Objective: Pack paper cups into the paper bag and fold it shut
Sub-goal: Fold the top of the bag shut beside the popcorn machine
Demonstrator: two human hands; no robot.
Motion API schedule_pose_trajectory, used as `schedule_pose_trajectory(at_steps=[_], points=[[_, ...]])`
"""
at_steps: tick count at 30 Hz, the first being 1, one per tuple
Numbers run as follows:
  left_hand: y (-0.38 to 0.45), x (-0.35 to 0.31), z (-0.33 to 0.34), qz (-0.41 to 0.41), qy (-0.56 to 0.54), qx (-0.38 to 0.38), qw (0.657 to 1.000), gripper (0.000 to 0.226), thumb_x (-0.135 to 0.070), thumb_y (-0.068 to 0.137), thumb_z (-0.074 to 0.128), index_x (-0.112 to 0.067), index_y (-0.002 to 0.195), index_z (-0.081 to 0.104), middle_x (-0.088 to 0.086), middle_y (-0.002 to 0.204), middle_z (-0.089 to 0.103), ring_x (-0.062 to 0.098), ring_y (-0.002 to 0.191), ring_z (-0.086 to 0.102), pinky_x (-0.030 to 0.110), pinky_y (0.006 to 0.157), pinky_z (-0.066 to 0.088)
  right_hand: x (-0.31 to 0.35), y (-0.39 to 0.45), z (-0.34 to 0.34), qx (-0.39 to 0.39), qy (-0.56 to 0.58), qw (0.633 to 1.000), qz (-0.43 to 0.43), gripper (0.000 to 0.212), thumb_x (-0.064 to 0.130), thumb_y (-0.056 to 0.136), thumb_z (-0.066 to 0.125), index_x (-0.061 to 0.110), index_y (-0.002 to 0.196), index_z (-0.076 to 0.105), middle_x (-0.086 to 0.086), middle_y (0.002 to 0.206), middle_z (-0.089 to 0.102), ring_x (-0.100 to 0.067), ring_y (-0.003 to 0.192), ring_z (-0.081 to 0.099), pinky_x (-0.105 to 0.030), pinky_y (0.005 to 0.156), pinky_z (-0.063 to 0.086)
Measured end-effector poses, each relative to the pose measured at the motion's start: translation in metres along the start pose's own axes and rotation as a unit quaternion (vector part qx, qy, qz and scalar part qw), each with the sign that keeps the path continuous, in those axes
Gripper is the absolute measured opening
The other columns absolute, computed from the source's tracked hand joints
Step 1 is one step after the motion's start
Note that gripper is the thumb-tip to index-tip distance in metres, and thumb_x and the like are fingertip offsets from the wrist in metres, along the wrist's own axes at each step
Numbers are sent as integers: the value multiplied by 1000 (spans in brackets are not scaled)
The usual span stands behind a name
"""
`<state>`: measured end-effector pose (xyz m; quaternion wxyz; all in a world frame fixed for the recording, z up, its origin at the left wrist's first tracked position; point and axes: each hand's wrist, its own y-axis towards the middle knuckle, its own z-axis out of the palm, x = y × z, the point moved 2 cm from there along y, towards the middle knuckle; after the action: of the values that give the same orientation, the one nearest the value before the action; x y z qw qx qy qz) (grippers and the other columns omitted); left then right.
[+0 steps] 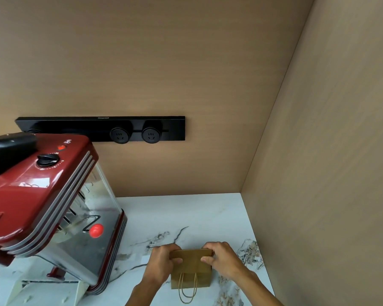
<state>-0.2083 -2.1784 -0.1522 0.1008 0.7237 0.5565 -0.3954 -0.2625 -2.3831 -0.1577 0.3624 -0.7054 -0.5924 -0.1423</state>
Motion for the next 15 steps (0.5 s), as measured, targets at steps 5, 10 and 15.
schedule_pose_trajectory(at_steps=[5,10,15], points=[[2,1,0,0,9,16,1000,30,-12,77,77,-38,71,64,-11,74,67,5,70,62,16,65,53,2,-1,-2,3,-10,1000,-16,7,40,89,66,40,88,59,5,98,72,-12,93,65,-28,81,53],[3,3,-1,7,20,27,999,28,-13,78,77,-38,76,64,-10,77,67,4,73,60,6,58,43,6,-3,-5,0,-2,1000,-25,7,43,88,66,39,88,60,7,98,71,-10,93,64,-27,82,53],[4,2,-2,3,33,35,999,25,-17,79,77,-39,82,63,-5,86,70,9,81,63,5,57,40,8,-5,-9,-5,-4,999,-42,8,46,89,64,39,86,61,9,95,72,-7,90,64,-27,79,53]])
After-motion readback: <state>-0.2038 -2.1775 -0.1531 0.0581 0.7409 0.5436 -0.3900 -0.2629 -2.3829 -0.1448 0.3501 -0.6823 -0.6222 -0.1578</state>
